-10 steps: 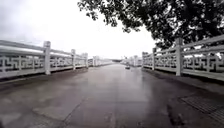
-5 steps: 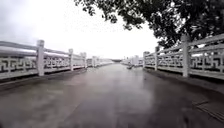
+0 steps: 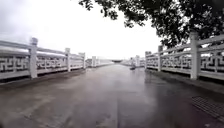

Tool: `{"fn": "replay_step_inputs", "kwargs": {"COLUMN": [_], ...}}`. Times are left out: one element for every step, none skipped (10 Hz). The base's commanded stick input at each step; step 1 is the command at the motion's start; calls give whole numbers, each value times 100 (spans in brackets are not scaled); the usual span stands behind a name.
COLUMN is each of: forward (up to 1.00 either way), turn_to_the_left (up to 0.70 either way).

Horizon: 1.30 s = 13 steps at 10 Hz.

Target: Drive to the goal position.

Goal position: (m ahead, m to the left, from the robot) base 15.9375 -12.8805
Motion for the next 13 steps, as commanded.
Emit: {"fn": "replay_step_inputs", "kwargs": {"forward": [45, 45, 45, 45, 45, 45, 45, 45, 45, 45, 45, 45, 45], "turn_to_the_left": [3, 3, 3, 3, 3, 3, 3, 3, 3, 3, 3, 3, 3]}}
